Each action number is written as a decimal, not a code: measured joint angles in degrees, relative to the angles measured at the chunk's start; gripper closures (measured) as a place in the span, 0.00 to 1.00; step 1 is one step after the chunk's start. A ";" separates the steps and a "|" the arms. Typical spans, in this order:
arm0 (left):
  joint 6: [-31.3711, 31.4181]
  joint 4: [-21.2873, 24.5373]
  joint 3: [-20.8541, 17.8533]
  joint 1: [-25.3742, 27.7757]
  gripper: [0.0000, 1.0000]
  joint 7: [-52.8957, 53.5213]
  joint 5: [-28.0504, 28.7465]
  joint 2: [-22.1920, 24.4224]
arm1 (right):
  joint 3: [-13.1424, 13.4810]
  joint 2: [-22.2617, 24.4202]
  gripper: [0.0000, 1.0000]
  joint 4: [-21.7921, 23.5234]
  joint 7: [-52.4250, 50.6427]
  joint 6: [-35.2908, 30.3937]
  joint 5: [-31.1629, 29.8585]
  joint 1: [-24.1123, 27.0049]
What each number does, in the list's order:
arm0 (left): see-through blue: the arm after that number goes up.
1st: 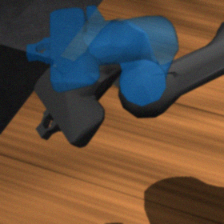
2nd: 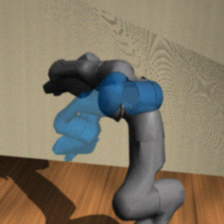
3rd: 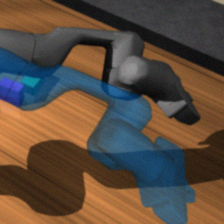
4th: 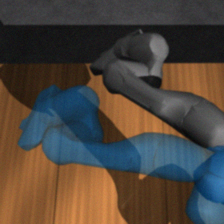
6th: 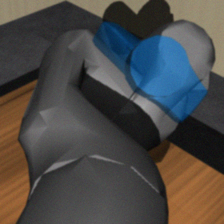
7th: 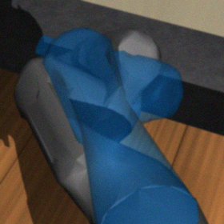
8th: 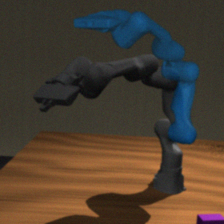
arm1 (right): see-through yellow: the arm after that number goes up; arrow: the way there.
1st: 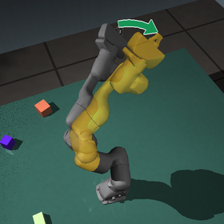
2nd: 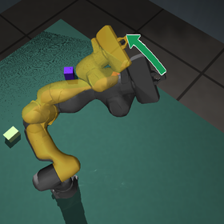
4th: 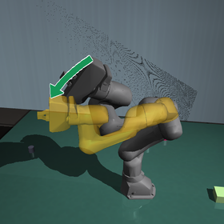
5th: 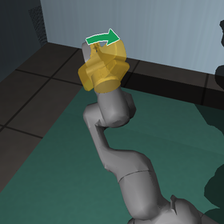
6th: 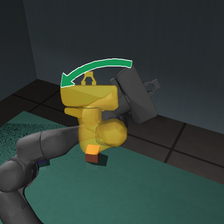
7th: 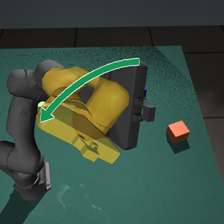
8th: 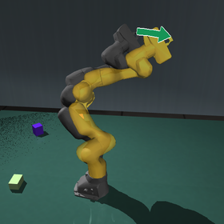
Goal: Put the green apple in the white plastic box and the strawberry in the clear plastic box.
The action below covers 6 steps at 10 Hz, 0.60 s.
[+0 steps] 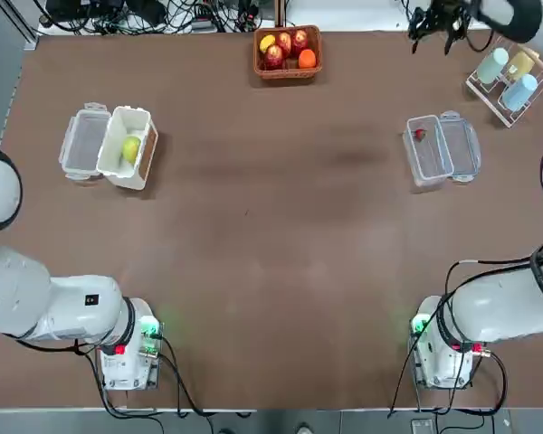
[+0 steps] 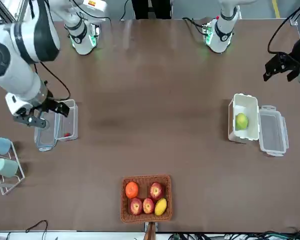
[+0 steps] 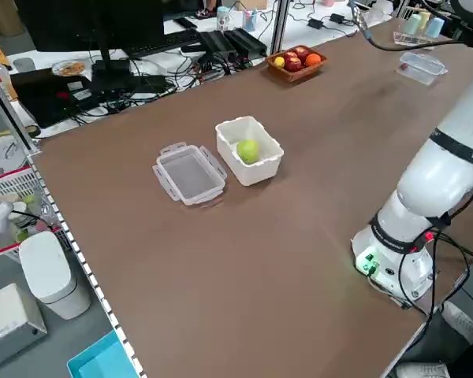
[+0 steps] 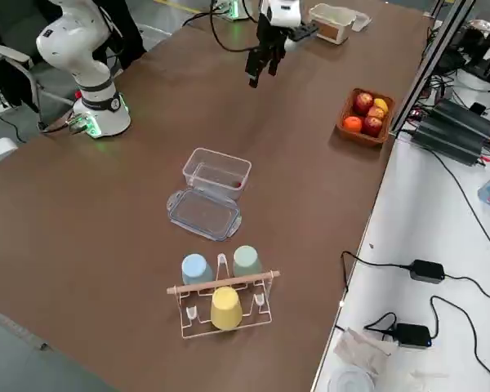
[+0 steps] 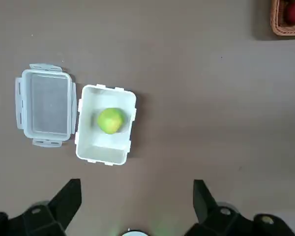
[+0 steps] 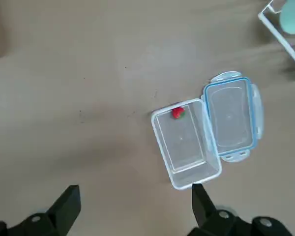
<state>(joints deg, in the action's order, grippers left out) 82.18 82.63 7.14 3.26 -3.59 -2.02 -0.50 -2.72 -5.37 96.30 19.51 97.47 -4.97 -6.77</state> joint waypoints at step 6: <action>1.03 0.03 -0.03 -0.06 0.00 1.61 0.04 -0.03 | -0.58 0.63 0.00 -5.88 -23.37 -6.27 3.03 6.49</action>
<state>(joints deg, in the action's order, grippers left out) 83.20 82.66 7.11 3.20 -1.98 -1.98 -0.54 -3.30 -4.74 90.41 -3.87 91.20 -1.94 -0.28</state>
